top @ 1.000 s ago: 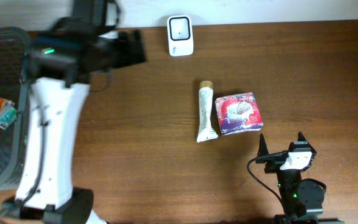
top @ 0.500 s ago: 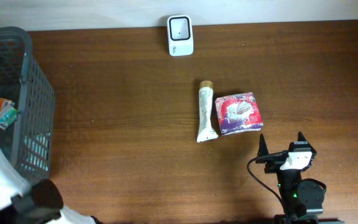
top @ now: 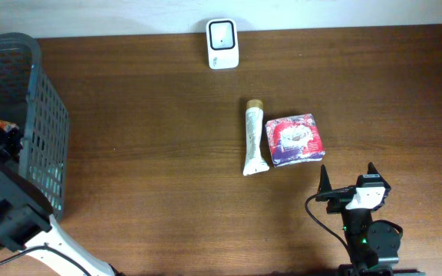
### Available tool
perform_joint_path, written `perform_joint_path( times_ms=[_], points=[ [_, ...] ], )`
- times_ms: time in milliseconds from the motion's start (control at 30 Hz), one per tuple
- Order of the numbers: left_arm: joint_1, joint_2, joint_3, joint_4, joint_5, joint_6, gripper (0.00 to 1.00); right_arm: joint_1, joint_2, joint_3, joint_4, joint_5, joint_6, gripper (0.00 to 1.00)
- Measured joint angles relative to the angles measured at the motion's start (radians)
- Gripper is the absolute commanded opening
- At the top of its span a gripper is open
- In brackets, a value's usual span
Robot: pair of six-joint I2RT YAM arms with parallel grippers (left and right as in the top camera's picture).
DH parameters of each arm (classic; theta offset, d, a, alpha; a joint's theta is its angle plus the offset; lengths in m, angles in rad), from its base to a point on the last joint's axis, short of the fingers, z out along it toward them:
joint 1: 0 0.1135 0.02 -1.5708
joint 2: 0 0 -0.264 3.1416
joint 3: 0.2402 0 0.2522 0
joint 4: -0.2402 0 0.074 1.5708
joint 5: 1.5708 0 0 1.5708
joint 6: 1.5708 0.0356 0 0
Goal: Scan the item barcode
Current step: 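Reach the left gripper into the basket and grasp the green wipes pack, then carry the green wipes pack with the left gripper and place it left of the tube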
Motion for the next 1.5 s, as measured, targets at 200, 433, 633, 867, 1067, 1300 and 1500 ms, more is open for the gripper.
perform_joint_path(
  times_ms=[200,433,633,867,1067,1300,1500],
  points=[
    [0.000,0.002,-0.326,0.225,0.010,0.019,0.57,0.000,0.000,0.000,0.000,0.000,0.000,0.99],
    [0.005,0.006,-0.312,0.260,0.026,0.025,0.00,0.000,0.000,0.000,0.000,0.000,-0.001,0.99],
    [0.058,0.019,0.593,-0.040,0.158,0.027,0.00,0.000,0.002,0.000,0.000,0.000,0.000,0.99],
    [0.033,-0.163,0.912,-0.051,0.723,0.023,0.00,0.000,0.002,0.000,0.000,0.000,0.000,0.99],
    [-0.413,-0.230,0.880,-0.047,0.630,-0.137,0.00,0.000,0.002,0.000,0.000,0.000,0.000,0.99],
    [-0.938,-0.220,0.207,0.144,-0.037,-0.582,0.01,0.000,0.003,0.000,0.000,0.000,0.000,0.99],
    [-1.127,-0.170,-0.410,0.797,-0.051,-0.743,0.18,0.000,0.003,0.000,0.000,0.000,0.000,0.99]
  ],
)
